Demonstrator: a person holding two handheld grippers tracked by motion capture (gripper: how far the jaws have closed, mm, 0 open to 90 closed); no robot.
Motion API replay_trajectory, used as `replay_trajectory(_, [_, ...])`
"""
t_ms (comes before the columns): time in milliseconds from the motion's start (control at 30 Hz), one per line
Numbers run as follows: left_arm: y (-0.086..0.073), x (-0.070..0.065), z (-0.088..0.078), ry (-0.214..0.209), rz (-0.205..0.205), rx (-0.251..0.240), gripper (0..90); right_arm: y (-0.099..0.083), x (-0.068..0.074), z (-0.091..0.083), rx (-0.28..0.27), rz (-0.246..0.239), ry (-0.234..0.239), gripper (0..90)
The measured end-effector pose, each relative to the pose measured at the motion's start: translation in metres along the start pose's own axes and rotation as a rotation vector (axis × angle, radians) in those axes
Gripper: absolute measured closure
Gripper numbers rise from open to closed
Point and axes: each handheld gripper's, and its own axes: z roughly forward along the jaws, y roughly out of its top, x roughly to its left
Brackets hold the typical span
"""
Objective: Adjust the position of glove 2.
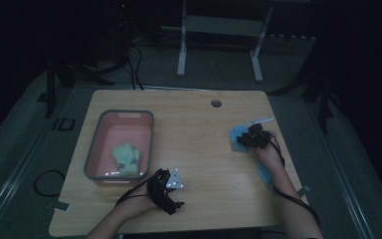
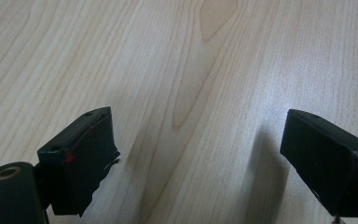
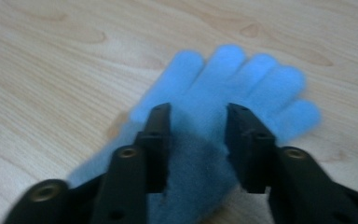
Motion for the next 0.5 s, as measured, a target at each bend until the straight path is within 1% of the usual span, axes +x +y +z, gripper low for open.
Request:
replay_trajectory(33, [0.000,0.000,0.000,-0.001,0.001,0.003,10.4,0.000,0.001,0.000,0.003,-0.003,-0.001,70.3])
replay_trajectory(100, [-0.001,0.000,0.000,-0.007,-0.005,-0.002,10.4,0.001,0.002,0.000,0.017,0.016,-0.002,76.4])
replay_trajectory(167, [-0.001,0.000,0.000,-0.009,-0.007,-0.001,10.4,0.002,0.005,0.000,0.025,0.010,-0.020,80.2])
replay_trajectory(200, [-0.001,0.000,0.000,-0.008,-0.007,-0.002,10.4,0.003,0.007,-0.001,0.031,0.012,-0.029,81.6])
replay_trajectory(233, [0.000,0.000,0.000,-0.008,-0.008,0.000,10.4,0.003,0.008,-0.002,0.033,0.023,-0.026,82.7])
replay_trajectory(267, [0.000,0.000,0.000,-0.007,-0.010,0.000,10.4,0.004,0.008,-0.004,0.029,0.046,-0.017,85.9])
replay_trajectory(300, [0.000,0.000,0.000,-0.009,-0.011,-0.001,10.4,0.005,0.009,-0.008,0.022,0.057,-0.002,87.0])
replay_trajectory(367, [0.000,0.000,0.001,-0.010,-0.009,0.002,10.4,0.009,0.014,-0.015,0.015,0.049,0.023,87.1])
replay_trajectory(433, [0.001,0.000,0.001,-0.012,-0.008,0.001,10.3,0.012,0.019,-0.023,0.004,0.038,0.033,87.1])
replay_trajectory(500, [0.001,0.000,0.000,-0.010,-0.013,-0.004,10.4,0.016,0.028,-0.034,-0.031,0.048,0.064,87.1])
